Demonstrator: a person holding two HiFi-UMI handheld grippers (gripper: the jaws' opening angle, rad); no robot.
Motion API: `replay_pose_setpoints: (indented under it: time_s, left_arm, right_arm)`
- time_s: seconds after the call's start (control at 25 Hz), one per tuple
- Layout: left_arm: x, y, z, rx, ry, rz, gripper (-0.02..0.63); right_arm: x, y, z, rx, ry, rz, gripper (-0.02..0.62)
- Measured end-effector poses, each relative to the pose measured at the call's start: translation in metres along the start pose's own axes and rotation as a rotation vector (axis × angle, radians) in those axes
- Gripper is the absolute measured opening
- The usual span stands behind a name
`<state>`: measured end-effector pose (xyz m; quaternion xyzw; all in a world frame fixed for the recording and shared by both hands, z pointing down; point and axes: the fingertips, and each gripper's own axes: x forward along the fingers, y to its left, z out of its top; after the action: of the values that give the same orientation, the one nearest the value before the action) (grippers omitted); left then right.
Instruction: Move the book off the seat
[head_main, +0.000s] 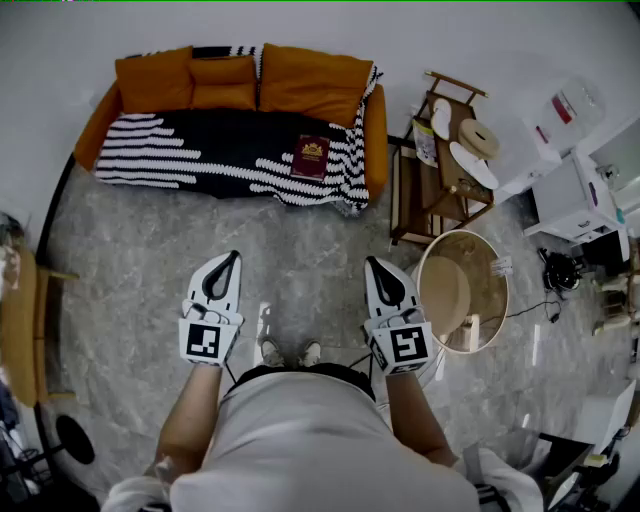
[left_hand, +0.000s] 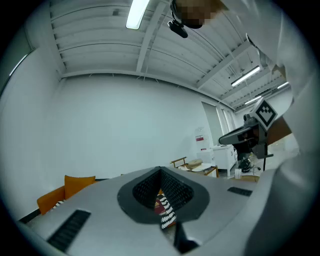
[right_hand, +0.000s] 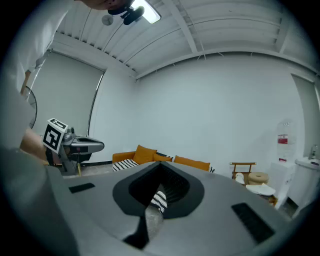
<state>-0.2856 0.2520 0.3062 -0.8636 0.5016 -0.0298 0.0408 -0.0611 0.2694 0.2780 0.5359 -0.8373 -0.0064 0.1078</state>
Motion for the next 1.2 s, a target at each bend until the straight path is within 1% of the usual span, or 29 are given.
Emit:
replay_pose_setpoints:
  time_s: [0.16, 0.36, 0.52, 0.72, 0.84, 1.0, 1.08, 1.2]
  left_arm:
    - [-0.001, -0.001, 0.000, 0.006, 0.007, 0.007, 0.015]
    - [-0.001, -0.004, -0.003, 0.002, 0.017, 0.025, 0.015]
    - [0.001, -0.014, -0.004, 0.002, 0.033, 0.034, 0.015]
    - [0.011, -0.033, -0.006, -0.002, 0.040, 0.052, 0.015]
    - [0.020, -0.042, -0.009, -0.017, 0.054, 0.064, 0.015]
    - [0.040, -0.041, -0.022, -0.020, 0.092, 0.046, 0.017]
    - [0.061, -0.033, -0.033, -0.030, 0.111, 0.032, 0.015]
    - [0.104, -0.015, -0.043, -0.056, 0.107, 0.012, 0.015]
  right_arm:
    - [0.000, -0.001, 0.000, 0.001, -0.002, 0.009, 0.021]
    - [0.003, 0.000, -0.002, 0.051, -0.034, 0.070, 0.021]
    - [0.002, -0.012, -0.009, 0.055, -0.029, 0.083, 0.021]
    - [0.000, -0.037, -0.032, 0.071, -0.013, 0.095, 0.021]
    - [0.004, -0.053, -0.052, 0.097, 0.020, 0.098, 0.021]
    - [0.018, -0.065, -0.065, 0.115, 0.054, 0.101, 0.021]
    - [0.034, -0.073, -0.067, 0.117, 0.067, 0.094, 0.021]
    - [0.066, -0.091, -0.074, 0.129, 0.096, 0.070, 0.021]
